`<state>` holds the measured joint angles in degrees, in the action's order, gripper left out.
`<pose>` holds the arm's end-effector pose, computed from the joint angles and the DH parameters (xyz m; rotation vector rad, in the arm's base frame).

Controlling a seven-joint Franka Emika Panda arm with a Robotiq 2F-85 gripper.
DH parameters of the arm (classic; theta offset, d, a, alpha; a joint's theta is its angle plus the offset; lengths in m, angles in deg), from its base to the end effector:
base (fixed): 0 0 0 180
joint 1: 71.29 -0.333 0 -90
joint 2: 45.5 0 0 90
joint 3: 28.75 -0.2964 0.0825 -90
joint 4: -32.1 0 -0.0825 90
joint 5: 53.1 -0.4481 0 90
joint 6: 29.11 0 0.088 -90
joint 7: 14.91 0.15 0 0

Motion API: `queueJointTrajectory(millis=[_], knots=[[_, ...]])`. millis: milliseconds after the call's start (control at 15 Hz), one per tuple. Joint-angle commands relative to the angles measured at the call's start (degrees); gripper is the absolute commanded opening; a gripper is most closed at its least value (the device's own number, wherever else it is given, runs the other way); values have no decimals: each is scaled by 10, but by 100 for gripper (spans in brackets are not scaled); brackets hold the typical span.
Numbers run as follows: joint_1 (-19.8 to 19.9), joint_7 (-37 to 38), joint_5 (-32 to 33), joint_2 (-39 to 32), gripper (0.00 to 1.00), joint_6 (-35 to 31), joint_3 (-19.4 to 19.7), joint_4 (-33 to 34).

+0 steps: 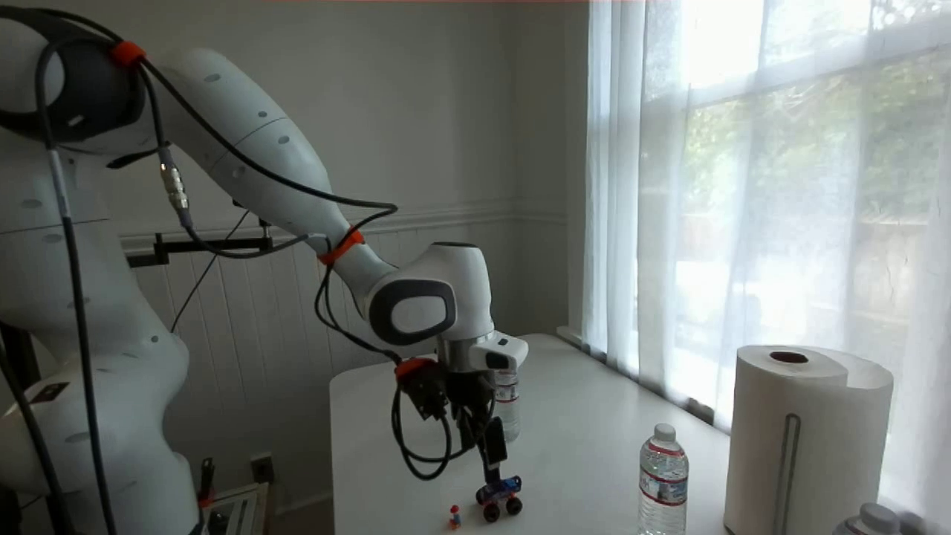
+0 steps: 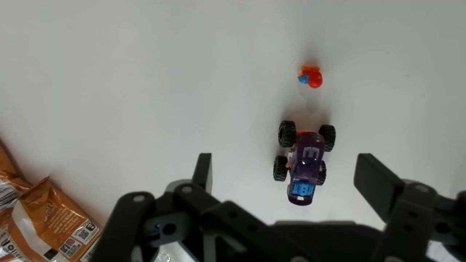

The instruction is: Remove the orange object on top of the toy car and place it on the table

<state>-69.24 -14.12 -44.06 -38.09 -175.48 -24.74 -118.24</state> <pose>0.4738 -0.0502 0.1852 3.0555 0.0146 0.0861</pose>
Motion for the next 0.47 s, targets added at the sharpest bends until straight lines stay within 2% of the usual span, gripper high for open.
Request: queueJointTrajectory(millis=[0, 133, 200, 400], knots=[[2, 11, 1, 31, 100, 79, -16, 21], [1, 9, 4, 36, 100, 93, -22, 29], [3, -1, -1, 19, 100, 71, -17, 26], [2, -1, -1, 23, 100, 78, -21, 31]])
